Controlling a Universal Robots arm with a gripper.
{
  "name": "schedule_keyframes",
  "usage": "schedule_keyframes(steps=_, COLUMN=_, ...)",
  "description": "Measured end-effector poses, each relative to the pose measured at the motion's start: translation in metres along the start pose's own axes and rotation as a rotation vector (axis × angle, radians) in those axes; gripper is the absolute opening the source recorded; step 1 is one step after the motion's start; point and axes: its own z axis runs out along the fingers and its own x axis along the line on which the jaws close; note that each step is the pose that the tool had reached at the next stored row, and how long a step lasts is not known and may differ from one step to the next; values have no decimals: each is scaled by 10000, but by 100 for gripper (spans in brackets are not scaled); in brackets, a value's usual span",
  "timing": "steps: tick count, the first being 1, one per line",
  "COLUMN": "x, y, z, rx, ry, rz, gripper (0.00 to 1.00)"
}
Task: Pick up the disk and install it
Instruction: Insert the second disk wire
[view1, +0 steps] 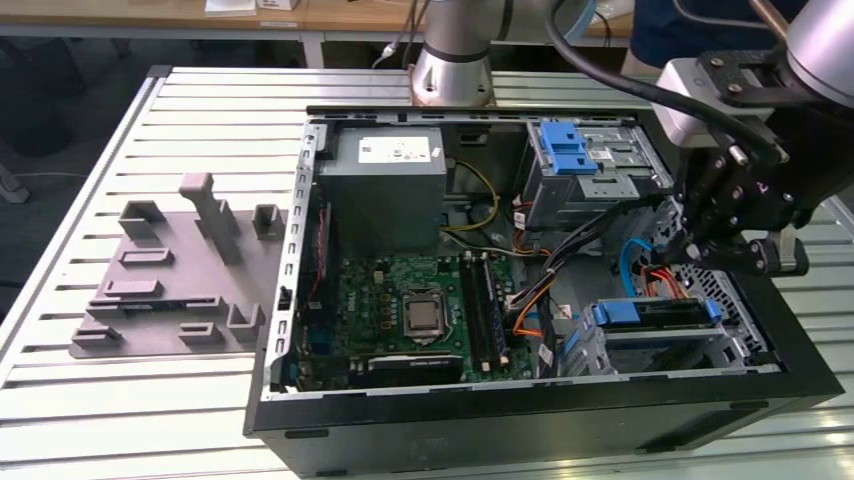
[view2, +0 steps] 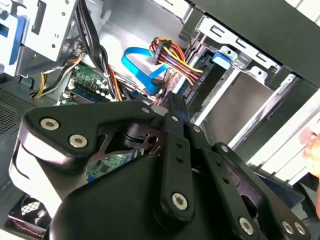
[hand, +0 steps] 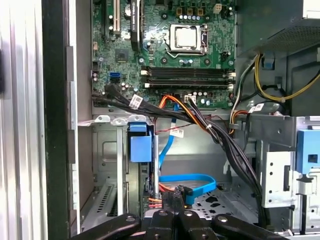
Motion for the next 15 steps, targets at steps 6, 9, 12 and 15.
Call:
schedule_keyframes(steps=6, x=-89, y=1, z=9, rx=-39, ry=19, rz=3, gripper=11)
schedule_keyframes(steps=9, x=-126, y=3, z=14, rx=-68, ry=77, rz=4, gripper=18)
schedule_keyframes(steps=12, x=-155, y=4, z=35, rx=-188, ry=128, rz=14, gripper=19)
schedule_keyframes(steps=15, x=-173, y=5, z=61, rx=-365, ry=140, rz=29, gripper=25)
